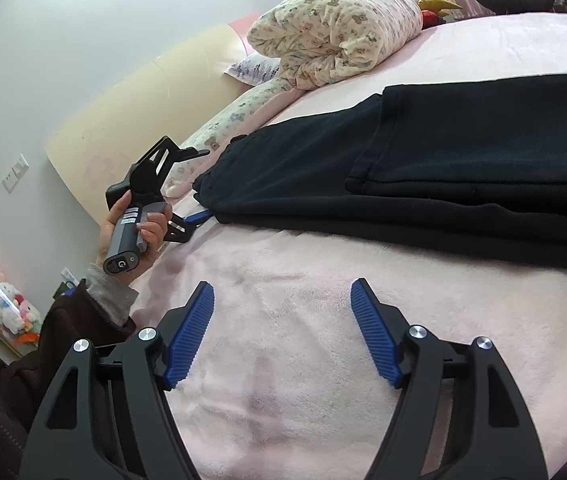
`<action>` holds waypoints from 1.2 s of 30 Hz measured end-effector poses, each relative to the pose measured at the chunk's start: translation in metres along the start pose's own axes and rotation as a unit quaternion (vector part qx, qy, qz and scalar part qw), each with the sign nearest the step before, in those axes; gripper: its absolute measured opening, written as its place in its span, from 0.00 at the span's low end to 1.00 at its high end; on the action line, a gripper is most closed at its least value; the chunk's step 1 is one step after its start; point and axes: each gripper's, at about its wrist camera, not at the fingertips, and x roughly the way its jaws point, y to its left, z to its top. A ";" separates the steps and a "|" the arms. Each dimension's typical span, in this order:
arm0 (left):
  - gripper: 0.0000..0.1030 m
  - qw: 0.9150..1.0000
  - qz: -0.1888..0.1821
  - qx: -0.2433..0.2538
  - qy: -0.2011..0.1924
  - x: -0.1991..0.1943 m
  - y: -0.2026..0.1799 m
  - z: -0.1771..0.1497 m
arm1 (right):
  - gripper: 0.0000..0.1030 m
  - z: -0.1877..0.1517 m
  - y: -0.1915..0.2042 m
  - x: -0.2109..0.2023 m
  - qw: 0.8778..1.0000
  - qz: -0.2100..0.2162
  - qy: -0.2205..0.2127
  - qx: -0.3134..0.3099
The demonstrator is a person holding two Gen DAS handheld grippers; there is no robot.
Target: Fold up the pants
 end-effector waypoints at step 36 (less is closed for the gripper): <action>0.39 0.996 0.049 0.001 -0.076 0.022 0.003 0.005 | 0.76 -0.004 -0.005 -0.004 1.000 0.025 -0.009 0.009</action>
